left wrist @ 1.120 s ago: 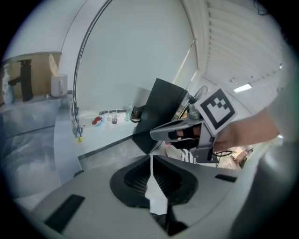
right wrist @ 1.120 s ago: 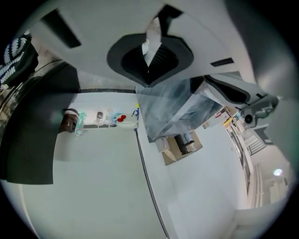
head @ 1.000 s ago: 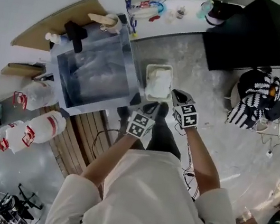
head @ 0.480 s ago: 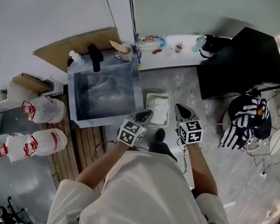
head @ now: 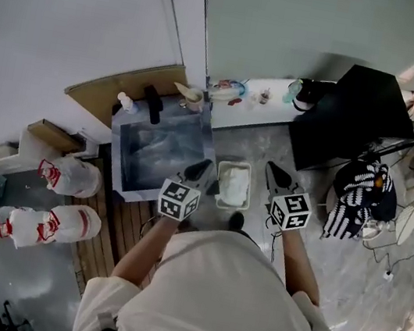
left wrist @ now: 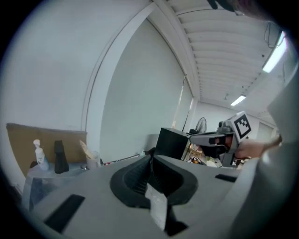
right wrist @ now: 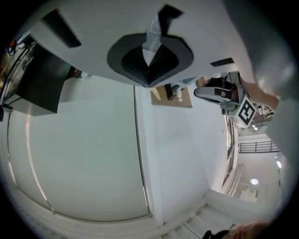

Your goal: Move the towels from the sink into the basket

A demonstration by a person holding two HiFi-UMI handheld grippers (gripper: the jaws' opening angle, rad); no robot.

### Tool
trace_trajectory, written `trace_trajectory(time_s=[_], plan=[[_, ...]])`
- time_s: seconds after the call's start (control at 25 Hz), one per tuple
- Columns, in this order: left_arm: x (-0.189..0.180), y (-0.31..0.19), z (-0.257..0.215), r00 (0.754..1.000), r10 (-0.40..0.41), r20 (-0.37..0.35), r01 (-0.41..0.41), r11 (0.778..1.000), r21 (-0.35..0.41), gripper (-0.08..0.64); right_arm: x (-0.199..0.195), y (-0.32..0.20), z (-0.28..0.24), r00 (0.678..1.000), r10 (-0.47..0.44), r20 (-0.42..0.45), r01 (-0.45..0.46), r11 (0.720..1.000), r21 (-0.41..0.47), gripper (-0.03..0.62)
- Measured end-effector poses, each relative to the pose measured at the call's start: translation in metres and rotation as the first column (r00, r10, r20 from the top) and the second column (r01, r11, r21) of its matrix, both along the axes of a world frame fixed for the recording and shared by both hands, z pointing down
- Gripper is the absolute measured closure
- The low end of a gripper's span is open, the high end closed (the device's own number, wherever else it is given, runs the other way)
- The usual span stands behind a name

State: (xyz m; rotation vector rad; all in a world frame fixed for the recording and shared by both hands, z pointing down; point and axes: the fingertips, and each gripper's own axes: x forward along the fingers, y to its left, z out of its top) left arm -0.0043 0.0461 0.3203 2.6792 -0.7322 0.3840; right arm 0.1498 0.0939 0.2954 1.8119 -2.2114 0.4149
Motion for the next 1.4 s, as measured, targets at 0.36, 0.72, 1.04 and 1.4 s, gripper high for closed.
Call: trace_trajectory(time_s=[0.36,0.72,1.04,1.4], plan=[[-0.013,-0.015,-0.036,0.999,-0.024,-0.04,0.027,0.996,0.085,0.543,-0.01,0.003,-0.034,0.998,-0.016,-0.063,0.021,0.997,0.08,0.591],[-0.018,-0.014,-0.043,0.998,-0.024,-0.053,0.028,0.996,0.086,0.541,-0.011,0.007,-0.045,0.999,-0.01,-0.042,0.015,0.994,0.106,0.591],[-0.027,-0.021,-0.047,0.997,-0.041,-0.06,0.046,0.995,0.084,0.543,-0.014,0.005,-0.051,0.999,-0.009,-0.036,0.013,0.993,0.118,0.591],[-0.031,-0.022,-0.044,0.996,-0.061,-0.068,0.066,0.996,0.068,0.543,-0.013,0.003,-0.051,1.0,-0.007,-0.03,0.011,0.992,0.124,0.591]])
